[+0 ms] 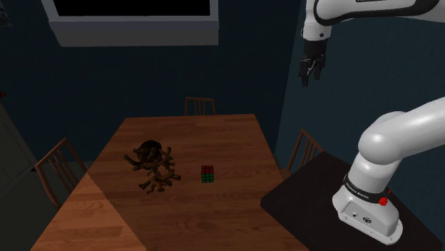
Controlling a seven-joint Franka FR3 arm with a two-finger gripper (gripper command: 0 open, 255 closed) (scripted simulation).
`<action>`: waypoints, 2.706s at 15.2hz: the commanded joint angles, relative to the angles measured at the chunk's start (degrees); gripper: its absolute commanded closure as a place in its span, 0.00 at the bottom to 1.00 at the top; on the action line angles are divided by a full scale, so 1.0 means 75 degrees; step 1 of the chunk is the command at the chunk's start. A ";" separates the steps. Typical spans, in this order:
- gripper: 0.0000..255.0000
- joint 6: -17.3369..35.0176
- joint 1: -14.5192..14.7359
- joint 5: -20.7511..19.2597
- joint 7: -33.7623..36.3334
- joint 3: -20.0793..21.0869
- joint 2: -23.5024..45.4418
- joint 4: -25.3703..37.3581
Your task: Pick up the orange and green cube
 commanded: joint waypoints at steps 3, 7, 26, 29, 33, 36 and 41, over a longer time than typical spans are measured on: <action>0.00 0.0401 0.0084 0.0177 0.0311 0.0195 0.0095 -0.0311; 0.00 0.1247 0.0266 0.0524 0.0916 0.0597 0.0427 -0.0820; 0.00 0.5508 0.0934 0.1187 0.3794 0.2525 0.4443 -0.0887; 0.00 0.6048 0.0995 0.0937 0.4359 0.2748 0.5330 -0.0528; 0.00 0.6628 0.1160 0.0419 0.5179 0.2899 0.6549 0.0100; 0.00 0.6944 0.1392 -0.0020 0.5785 0.2871 0.7465 0.0679; 0.00 0.7260 0.1930 -0.0627 0.6629 0.2646 0.8950 0.1843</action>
